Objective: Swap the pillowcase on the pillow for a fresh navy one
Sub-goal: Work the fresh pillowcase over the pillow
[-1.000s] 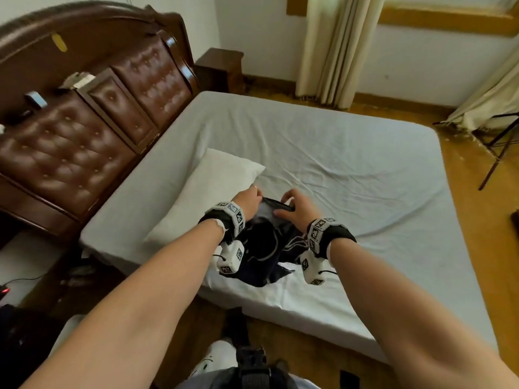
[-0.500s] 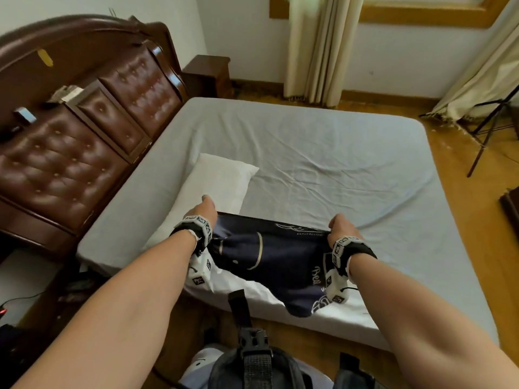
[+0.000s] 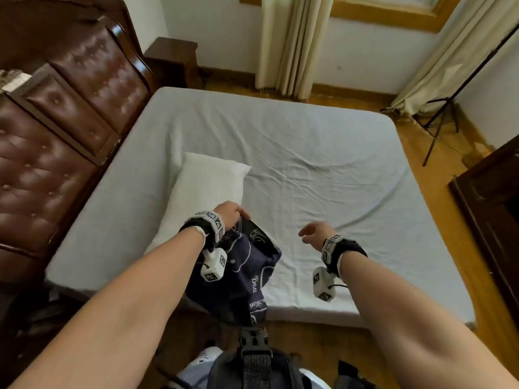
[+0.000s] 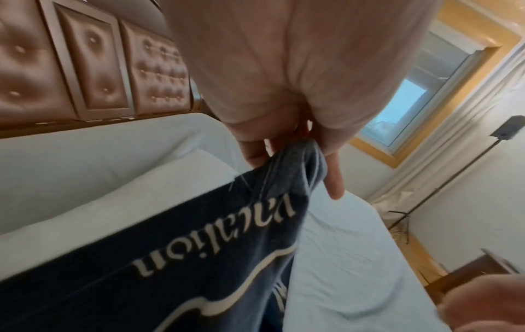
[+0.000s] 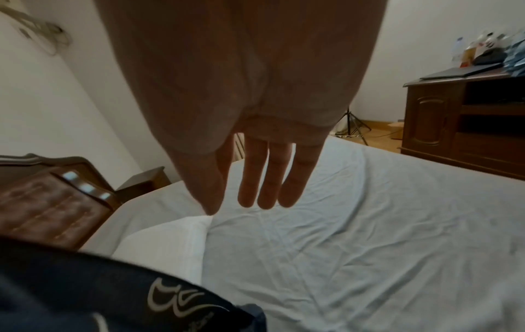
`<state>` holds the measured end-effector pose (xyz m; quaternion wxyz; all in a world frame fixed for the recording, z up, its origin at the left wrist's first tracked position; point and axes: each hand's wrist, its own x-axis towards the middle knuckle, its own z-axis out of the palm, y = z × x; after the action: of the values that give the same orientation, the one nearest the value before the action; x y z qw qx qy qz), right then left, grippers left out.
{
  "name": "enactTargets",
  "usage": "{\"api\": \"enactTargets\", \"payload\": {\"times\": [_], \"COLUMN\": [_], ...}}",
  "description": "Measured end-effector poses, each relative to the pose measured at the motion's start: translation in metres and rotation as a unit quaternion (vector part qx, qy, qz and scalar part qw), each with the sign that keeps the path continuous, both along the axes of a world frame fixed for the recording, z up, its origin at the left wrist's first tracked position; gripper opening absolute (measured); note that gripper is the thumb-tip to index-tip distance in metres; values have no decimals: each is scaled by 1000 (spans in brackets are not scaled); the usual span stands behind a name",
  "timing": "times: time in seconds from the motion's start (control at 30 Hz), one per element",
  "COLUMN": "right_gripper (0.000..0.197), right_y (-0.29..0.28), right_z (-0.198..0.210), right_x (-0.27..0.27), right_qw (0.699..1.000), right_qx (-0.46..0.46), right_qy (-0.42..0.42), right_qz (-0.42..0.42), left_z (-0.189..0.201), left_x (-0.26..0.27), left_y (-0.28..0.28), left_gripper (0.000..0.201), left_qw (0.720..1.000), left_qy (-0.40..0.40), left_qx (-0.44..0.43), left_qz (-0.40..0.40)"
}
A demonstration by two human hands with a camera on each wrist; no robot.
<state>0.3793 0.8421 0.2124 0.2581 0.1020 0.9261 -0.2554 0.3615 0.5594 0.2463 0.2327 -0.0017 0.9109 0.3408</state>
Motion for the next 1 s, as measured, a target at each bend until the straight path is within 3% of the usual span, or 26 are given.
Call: {"api": "enactTargets", "payload": {"times": [0.07, 0.17, 0.23, 0.33, 0.4, 0.5, 0.63, 0.77, 0.87, 1.0], "right_gripper": [22, 48, 66, 75, 67, 37, 15, 23, 26, 15], "right_y": [-31, -72, -97, -130, -157, -196, -228, -243, -243, -232], "right_z": [-6, -16, -20, -29, -27, -23, -16, -7, -1, 7], "right_x": [-2, -2, -4, -11, -12, -10, 6, 33, 42, 44], "right_qw": [999, 999, 998, 995, 990, 973, 970, 963, 946, 937], "right_qx": [-12, -40, -53, -51, -31, 3, -11, -50, -40, 20], "right_qy": [-10, -7, 9, 32, 54, 103, 74, 122, 159, 168], "right_qz": [36, 37, 33, 82, 129, 209, 231, 234, 280, 307], "left_z": [2, 12, 27, 38, 47, 58, 69, 64, 55, 40], "left_x": [-7, -8, -3, 9, 23, 54, 97, 134, 157, 164], "left_y": [-8, -23, -33, -52, -69, -100, -135, -166, -184, -197], "left_gripper": [45, 40, 32, 27, 25, 32, 46, 47, 43, 43], "left_qw": [999, 997, 998, 998, 998, 999, 986, 957, 925, 899], "left_qy": [-14, -27, -11, 20, 34, 37, 70, -29, -27, -10], "left_qx": [11, 16, 27, 49, 36, -1, -94, -255, -339, -402], "left_qz": [-36, -66, -61, -37, -25, 25, 122, 135, 171, 174]}}
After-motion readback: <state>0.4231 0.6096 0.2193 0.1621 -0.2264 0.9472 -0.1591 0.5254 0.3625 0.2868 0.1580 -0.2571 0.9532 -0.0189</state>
